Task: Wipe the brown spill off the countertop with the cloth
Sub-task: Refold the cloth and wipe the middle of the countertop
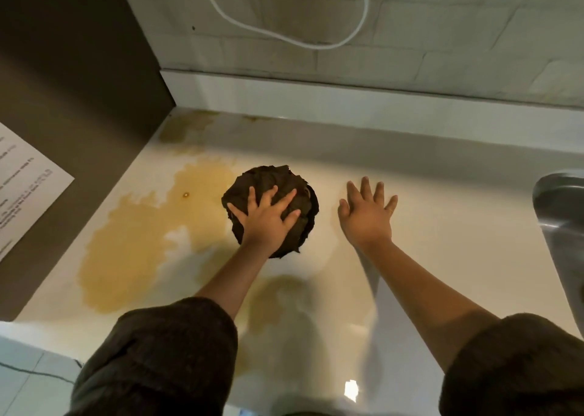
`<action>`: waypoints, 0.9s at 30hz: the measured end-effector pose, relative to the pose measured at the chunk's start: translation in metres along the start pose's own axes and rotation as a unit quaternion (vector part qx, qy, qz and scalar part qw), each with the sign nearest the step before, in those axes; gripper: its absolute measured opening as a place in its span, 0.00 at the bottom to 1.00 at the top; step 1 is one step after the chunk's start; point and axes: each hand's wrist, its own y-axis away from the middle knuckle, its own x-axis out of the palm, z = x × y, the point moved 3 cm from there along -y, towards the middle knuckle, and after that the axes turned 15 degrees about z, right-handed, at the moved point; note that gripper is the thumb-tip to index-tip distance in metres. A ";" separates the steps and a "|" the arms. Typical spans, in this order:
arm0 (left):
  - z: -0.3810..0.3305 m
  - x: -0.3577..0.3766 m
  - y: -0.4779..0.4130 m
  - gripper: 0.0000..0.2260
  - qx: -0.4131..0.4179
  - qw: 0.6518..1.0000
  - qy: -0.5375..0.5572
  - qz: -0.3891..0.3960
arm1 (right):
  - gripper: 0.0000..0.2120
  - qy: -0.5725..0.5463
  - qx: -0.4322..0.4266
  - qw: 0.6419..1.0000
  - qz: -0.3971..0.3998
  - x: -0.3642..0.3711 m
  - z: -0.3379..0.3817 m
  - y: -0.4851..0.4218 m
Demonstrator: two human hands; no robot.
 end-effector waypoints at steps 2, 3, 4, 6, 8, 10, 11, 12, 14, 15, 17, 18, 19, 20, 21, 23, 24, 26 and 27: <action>-0.010 0.008 0.011 0.21 -0.003 1.000 0.003 -0.002 | 0.26 0.001 -0.003 1.000 0.000 0.001 0.000 0.001; -0.015 0.013 0.022 0.21 0.007 1.000 -0.006 -0.007 | 0.26 0.000 -0.005 1.000 -0.003 0.001 -0.001 0.001; -0.018 0.018 0.033 0.21 0.023 1.000 -0.016 -0.012 | 0.26 -0.001 -0.007 1.000 -0.007 0.001 -0.001 0.002; -0.017 0.026 0.055 0.22 0.062 0.997 -0.032 -0.014 | 0.26 -0.002 -0.011 1.000 -0.012 0.000 -0.002 0.002; -0.007 0.030 0.067 0.22 0.100 0.994 -0.048 -0.006 | 0.26 -0.001 -0.009 1.000 -0.010 0.001 -0.002 0.002; 0.007 0.027 0.070 0.22 0.132 0.990 -0.058 0.004 | 0.26 -0.004 -0.005 1.000 -0.009 0.001 -0.002 0.003; 0.014 0.024 0.068 0.23 0.141 0.988 -0.061 0.006 | 0.26 -0.005 -0.004 1.000 -0.009 0.001 -0.002 0.003; 0.020 0.021 0.064 0.23 0.142 0.988 -0.064 0.007 | 0.26 -0.006 -0.003 1.000 -0.010 0.000 -0.001 0.003; 0.029 0.014 0.052 0.24 0.121 0.990 -0.065 0.015 | 0.26 -0.005 0.000 1.000 -0.008 0.000 -0.001 0.002; 0.030 0.011 0.045 0.24 0.100 0.993 -0.063 0.020 | 0.25 -0.007 0.001 1.000 -0.006 -0.001 -0.001 0.003; 0.027 0.005 0.032 0.22 0.055 0.997 -0.050 0.028 | 0.25 -0.022 -0.001 1.000 -0.003 -0.002 0.000 0.003; 0.021 0.004 0.027 0.21 0.041 0.998 -0.037 0.029 | 0.24 -0.034 -0.001 0.999 -0.006 -0.003 0.000 0.003; 0.016 0.004 0.026 0.21 0.031 0.999 -0.025 0.028 | 0.24 -0.050 -0.005 0.999 -0.011 -0.004 0.000 0.003; 0.009 0.005 0.027 0.21 0.030 0.999 -0.018 0.026 | 0.24 -0.072 -0.013 0.997 -0.018 -0.007 -0.001 0.004; 0.002 0.008 0.032 0.21 0.038 0.999 -0.019 0.025 | 0.24 -0.097 -0.025 0.995 -0.026 -0.010 -0.003 0.006; -0.009 0.017 0.048 0.21 0.082 0.995 -0.041 0.026 | 0.23 -0.126 -0.057 0.990 -0.039 -0.017 -0.005 0.015; -0.015 0.022 0.058 0.21 0.109 0.992 -0.052 0.029 | 0.22 -0.117 -0.071 0.989 -0.046 -0.020 -0.006 0.022; -0.023 0.031 0.078 0.21 0.158 0.985 -0.059 0.038 | 0.21 -0.100 -0.089 0.989 -0.068 -0.023 -0.007 0.040; -0.026 0.035 0.088 0.21 0.181 0.981 -0.059 0.041 | 0.20 -0.104 -0.097 0.986 -0.082 -0.024 -0.007 0.051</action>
